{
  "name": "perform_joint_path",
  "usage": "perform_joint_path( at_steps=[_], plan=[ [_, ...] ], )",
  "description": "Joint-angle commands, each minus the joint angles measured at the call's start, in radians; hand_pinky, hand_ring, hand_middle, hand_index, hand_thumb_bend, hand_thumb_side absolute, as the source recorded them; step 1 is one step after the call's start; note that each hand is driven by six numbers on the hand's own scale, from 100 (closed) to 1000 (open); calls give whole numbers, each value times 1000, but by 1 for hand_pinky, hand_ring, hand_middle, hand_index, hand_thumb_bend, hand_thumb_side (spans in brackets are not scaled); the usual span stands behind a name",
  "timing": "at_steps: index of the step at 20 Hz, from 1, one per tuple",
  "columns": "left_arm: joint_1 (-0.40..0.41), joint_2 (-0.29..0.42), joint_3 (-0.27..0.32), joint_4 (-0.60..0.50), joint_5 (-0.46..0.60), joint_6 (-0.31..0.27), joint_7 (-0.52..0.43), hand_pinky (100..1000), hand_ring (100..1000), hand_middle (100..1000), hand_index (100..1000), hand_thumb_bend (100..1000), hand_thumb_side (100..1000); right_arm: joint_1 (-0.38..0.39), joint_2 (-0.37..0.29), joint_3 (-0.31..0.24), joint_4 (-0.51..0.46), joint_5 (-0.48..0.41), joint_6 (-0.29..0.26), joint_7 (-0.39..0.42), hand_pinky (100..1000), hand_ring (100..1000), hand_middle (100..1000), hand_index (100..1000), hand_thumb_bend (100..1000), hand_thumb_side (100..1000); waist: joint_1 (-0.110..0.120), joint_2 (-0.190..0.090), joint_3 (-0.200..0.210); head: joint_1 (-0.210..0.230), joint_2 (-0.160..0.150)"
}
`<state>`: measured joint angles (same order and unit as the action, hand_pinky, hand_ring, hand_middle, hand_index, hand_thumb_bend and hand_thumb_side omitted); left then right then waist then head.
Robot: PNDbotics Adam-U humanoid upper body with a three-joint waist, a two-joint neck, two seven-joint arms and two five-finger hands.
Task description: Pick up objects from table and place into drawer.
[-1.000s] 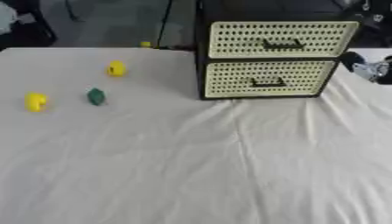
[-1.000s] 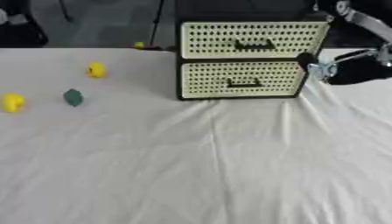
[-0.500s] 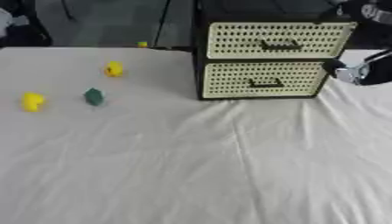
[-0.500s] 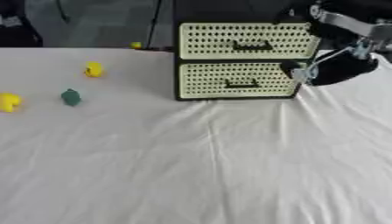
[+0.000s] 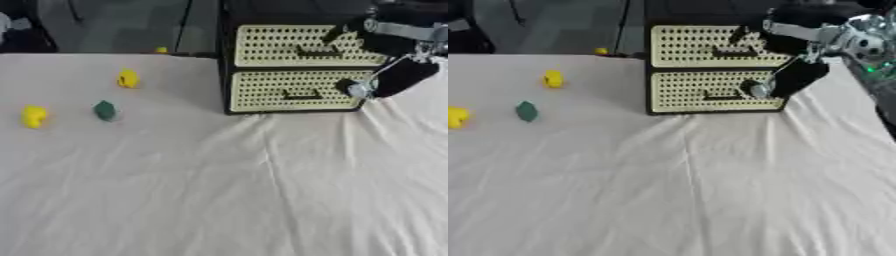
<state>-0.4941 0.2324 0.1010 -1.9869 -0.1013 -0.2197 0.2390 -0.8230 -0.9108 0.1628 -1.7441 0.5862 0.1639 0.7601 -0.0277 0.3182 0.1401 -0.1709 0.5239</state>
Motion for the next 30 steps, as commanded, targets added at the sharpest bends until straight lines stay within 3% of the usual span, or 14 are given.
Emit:
perform_joint_path(
  at_steps=[1,10,30],
  plan=[
    [-15,4,-4,-13,5,-1,-7,526,651,802,819,100,942,-33,-1,4,43,33,-6,-6,132,100,100,920,341,214,-1,-14,5,-10,-17],
    [-17,-1,-7,-13,7,-1,-13,522,649,797,819,100,945,-61,22,1,167,102,-20,-40,131,100,100,955,362,207,-2,3,13,-22,-31],
    [-16,-9,-13,-13,4,5,-20,516,648,791,818,100,950,-93,2,-24,239,173,5,-113,136,100,100,946,355,227,-3,34,21,-53,-75]
  ],
)
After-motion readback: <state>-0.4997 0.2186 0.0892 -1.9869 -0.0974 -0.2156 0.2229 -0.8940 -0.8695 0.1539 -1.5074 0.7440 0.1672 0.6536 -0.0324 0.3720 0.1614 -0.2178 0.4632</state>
